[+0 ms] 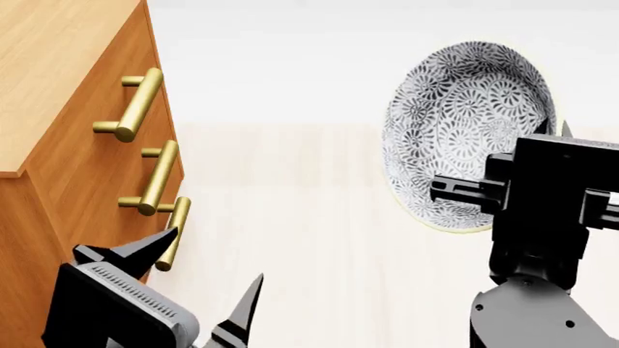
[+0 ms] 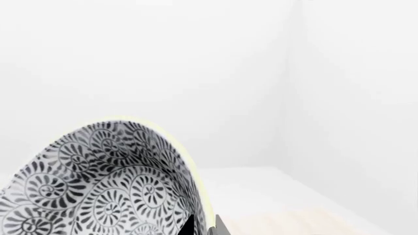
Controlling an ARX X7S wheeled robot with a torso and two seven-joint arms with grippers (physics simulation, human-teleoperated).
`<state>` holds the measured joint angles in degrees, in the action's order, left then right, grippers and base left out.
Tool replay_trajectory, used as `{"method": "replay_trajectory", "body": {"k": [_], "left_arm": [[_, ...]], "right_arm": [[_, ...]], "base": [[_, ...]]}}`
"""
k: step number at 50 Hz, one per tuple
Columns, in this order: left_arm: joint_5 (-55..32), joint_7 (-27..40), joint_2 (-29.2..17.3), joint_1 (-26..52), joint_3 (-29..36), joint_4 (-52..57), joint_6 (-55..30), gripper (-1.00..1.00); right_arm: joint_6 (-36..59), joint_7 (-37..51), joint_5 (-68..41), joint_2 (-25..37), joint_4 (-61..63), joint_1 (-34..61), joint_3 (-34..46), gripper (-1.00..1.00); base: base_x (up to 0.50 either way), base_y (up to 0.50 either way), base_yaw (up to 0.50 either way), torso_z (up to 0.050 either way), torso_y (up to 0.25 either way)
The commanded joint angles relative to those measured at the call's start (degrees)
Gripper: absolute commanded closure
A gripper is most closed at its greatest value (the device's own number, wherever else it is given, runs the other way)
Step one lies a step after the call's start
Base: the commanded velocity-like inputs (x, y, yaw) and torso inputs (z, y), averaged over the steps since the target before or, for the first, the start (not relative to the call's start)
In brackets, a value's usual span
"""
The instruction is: Put the bowl on top of the cabinet.
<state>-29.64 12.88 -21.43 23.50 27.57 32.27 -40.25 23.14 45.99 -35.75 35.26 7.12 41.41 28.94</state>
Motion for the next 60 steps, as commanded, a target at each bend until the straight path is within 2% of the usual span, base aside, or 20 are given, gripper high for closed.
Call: {"method": "replay_trajectory", "body": {"k": [1, 21, 49, 60], "left_arm": [[-3.9, 0.1, 1.2, 4.7, -1.6, -1.1, -5.8, -1.00], [-11.2, 4.5, 3.2, 8.8, -4.4, 3.9, -15.3, -1.00], [-18.4, 6.2, 8.4, 19.2, -5.4, -2.1, -23.8, -1.00], [-22.6, 8.9, 11.1, 24.2, -7.1, -3.2, -29.0, -1.00]], "right_arm": [[0.1, -1.7, 2.8, -0.8, -2.8, 2.1, 1.0, 1.00], [0.6, -2.5, 3.6, -1.9, -4.4, 3.8, 2.0, 1.00], [0.6, -3.4, 4.1, -1.8, -3.9, 3.8, 2.8, 1.00], [1.2, -3.7, 4.5, -1.9, -3.6, 4.2, 3.5, 1.00]], "base": [[0.00, 0.00, 0.00, 0.000, 0.000], [0.00, 0.00, 0.00, 0.000, 0.001], [0.00, 0.00, 0.00, 0.000, 0.000], [0.00, 0.00, 0.00, 0.001, 0.001]]}}
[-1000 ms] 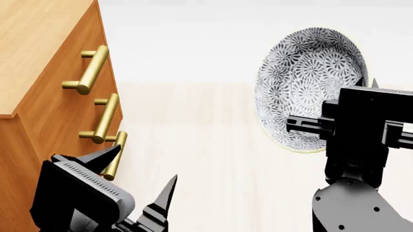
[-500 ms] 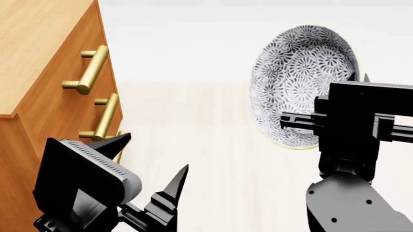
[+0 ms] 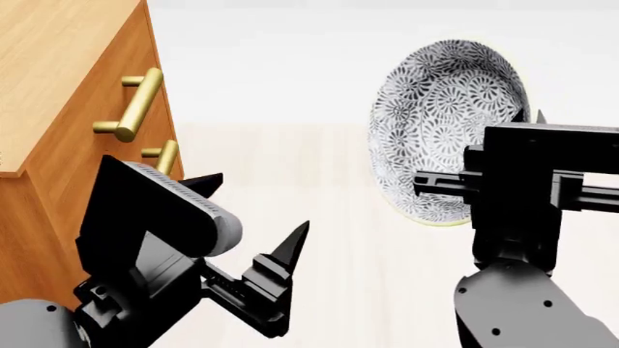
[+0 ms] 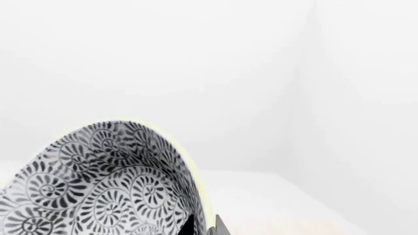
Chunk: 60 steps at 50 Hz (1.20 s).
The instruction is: Put the bowl on top of the cabinet.
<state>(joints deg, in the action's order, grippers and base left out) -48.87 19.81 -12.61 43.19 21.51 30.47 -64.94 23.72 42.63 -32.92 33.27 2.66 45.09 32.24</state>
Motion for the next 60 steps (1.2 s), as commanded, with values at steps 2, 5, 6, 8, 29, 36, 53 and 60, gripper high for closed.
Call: {"method": "replay_trajectory", "body": {"k": [2, 5, 6, 8, 29, 36, 53, 60], "left_arm": [[-3.5, 1.9, 2.6, 5.4, -0.9, -2.3, -4.7, -1.00], [-3.8, 2.0, 2.8, 6.4, -0.9, -3.2, -5.1, -1.00], [-4.1, 2.1, 3.0, 7.1, -0.9, -3.7, -5.6, -1.00], [-4.4, 2.3, 3.1, 7.3, -0.8, -3.5, -5.9, -1.00], [-3.0, 0.5, 3.6, 12.3, 0.7, -11.9, -4.1, -1.00], [-3.3, 0.1, 3.0, 12.2, 0.5, -11.3, -3.1, -1.00], [-4.3, 0.1, 2.1, 12.1, 0.0, -11.4, -2.3, -1.00], [-4.2, -0.3, 1.5, 11.5, 0.3, -11.7, -1.5, -1.00]], "right_arm": [[0.6, -0.3, 1.8, 0.2, 1.0, 0.6, 0.3, 1.00], [0.5, -0.4, 2.0, 0.4, 1.2, 0.4, 0.4, 1.00], [0.3, -0.5, 2.0, 0.4, 1.2, 0.4, 0.4, 1.00], [-0.1, -0.8, 2.3, 0.1, 0.4, 0.4, 0.6, 1.00], [-4.5, -4.1, 7.1, 1.1, -0.4, -0.4, 4.2, 1.00], [-8.4, -6.7, 8.1, 2.9, 1.6, -2.1, 5.2, 1.00], [-16.9, -9.5, 8.6, 5.5, 2.3, -6.2, 4.3, 1.00], [-18.8, -13.8, 6.1, 5.9, 0.4, -6.2, 4.1, 1.00]], "base": [[0.00, 0.00, 0.00, 0.000, 0.000], [0.00, 0.00, 0.00, 0.000, 0.000], [0.00, 0.00, 0.00, 0.000, 0.000], [0.00, 0.00, 0.00, 0.000, 0.000], [0.00, 0.00, 0.00, 0.000, 0.000], [0.00, 0.00, 0.00, 0.000, 0.000], [0.00, 0.00, 0.00, 0.000, 0.001], [0.00, 0.00, 0.00, 0.000, 0.001]]}}
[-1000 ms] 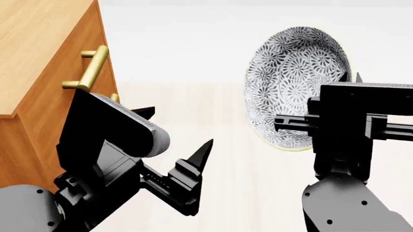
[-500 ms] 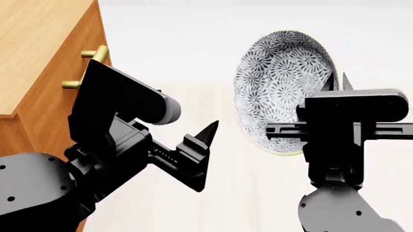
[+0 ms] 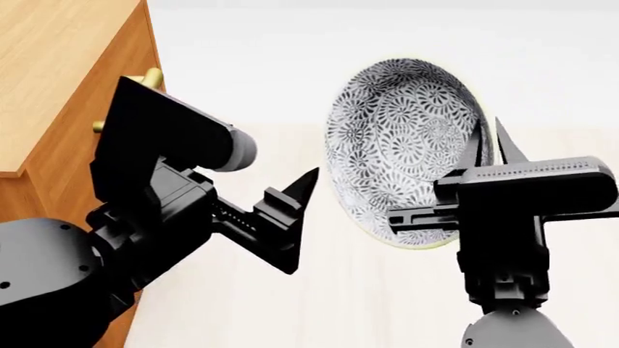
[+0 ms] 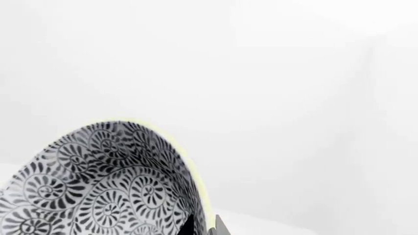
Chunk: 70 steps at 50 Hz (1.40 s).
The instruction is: Put the bowl on top of the cabinet.
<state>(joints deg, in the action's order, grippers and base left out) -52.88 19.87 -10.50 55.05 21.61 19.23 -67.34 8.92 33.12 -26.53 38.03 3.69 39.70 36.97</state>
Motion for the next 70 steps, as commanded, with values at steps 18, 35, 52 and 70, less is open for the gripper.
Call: {"method": "replay_trajectory", "body": {"k": [18, 35, 52, 70], "left_arm": [[-0.4, -0.5, -0.9, -0.3, 0.6, -1.7, 1.9, -1.00], [-1.0, 0.9, 0.6, 1.4, 2.0, -2.4, 1.2, -1.00], [-1.3, 1.3, 0.6, 2.3, 2.6, -3.3, 1.7, -1.00], [1.7, -1.2, 0.2, 3.2, 4.9, -9.2, 5.5, -1.00]], "right_arm": [[-6.5, -6.9, -4.9, 2.7, 0.8, -2.8, -2.8, 1.00], [-4.1, -6.2, -3.4, 4.7, 9.7, -3.2, -0.9, 1.00], [-4.8, -6.8, -3.1, 4.9, 9.6, -3.8, -0.7, 1.00], [-3.8, -6.1, -2.8, 6.5, 13.1, -4.2, -0.6, 1.00]], "base": [[0.00, 0.00, 0.00, 0.000, 0.000], [0.00, 0.00, 0.00, 0.000, 0.001], [0.00, 0.00, 0.00, 0.001, 0.001], [0.00, 0.00, 0.00, 0.000, 0.000]]}}
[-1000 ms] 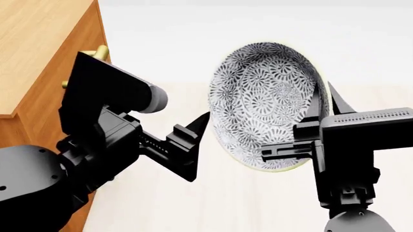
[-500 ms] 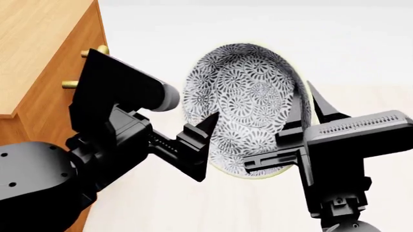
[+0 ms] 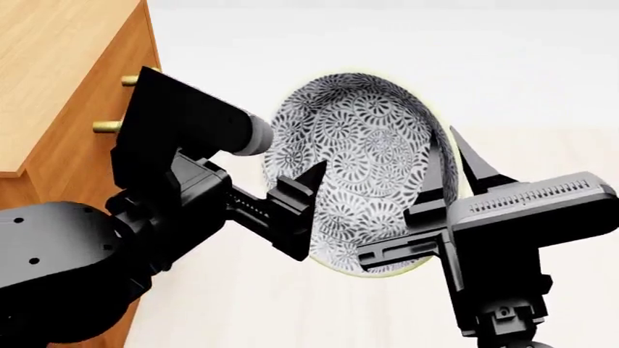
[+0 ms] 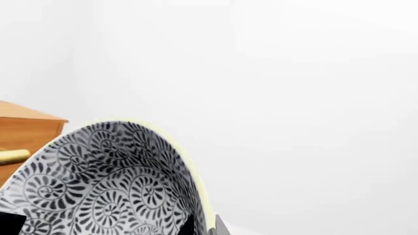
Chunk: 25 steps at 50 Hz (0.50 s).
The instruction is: Put the bowl on top of the cabinet.
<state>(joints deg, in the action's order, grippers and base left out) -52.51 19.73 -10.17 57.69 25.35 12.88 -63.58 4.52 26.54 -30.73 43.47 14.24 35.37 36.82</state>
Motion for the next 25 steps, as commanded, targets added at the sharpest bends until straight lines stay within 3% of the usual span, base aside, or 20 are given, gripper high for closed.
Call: {"method": "replay_trajectory", "body": {"k": [1, 25], "left_arm": [[1.3, -1.0, -0.1, 0.6, 1.1, -3.0, 1.7, -1.00], [2.8, -2.0, -0.7, 1.5, 2.4, -6.4, 4.1, -1.00]], "right_arm": [[0.7, 0.6, 1.3, 1.2, 2.9, 0.0, -0.6, 1.00], [1.9, 1.1, 1.2, 2.7, 5.4, -0.3, -0.9, 1.00]], "base": [[0.00, 0.00, 0.00, 0.000, 0.010], [0.00, 0.00, 0.00, 0.000, 0.000]]}}
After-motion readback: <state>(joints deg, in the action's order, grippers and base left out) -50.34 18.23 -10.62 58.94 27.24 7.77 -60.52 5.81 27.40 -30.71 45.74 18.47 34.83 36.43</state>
